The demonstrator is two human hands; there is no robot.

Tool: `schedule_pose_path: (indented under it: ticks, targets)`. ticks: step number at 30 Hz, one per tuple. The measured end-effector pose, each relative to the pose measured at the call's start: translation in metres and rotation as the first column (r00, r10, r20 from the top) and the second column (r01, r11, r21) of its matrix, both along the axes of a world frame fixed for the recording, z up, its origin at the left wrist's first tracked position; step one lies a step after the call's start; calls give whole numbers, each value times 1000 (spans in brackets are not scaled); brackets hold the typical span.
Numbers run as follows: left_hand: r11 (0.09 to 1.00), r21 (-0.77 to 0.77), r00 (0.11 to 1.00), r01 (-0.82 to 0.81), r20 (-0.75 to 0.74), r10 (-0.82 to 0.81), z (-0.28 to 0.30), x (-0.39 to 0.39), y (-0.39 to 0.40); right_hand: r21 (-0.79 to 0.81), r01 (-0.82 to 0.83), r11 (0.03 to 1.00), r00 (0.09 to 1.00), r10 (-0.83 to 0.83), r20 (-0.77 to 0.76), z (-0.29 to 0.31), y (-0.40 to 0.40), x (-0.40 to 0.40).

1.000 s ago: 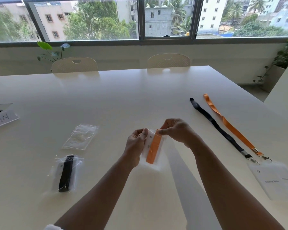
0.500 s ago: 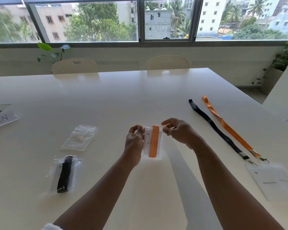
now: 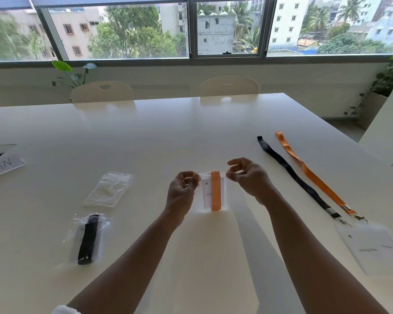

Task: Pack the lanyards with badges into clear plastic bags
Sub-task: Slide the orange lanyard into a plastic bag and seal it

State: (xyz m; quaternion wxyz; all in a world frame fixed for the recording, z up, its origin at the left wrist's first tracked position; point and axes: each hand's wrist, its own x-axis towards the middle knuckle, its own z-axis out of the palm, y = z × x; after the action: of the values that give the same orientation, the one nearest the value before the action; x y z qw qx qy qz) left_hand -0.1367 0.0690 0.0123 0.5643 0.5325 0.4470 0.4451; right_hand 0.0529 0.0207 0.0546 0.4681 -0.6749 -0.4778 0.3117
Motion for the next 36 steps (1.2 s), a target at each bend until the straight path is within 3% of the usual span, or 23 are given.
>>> schedule_pose_path:
  ticks: [8,18,36]
  targets:
    - [994,106,995,-35,-91,45,1,2,0,-7,-8,1000,998,8,55,-2,2,-6]
    - [986,131,986,106,-142,-87,2,0,4,-59,-71,996,994,76,82,2,-1,-7]
    - [994,100,989,51,-144,-36,10,-1,14,-108,-64,992,992,75,103,1,6,-14]
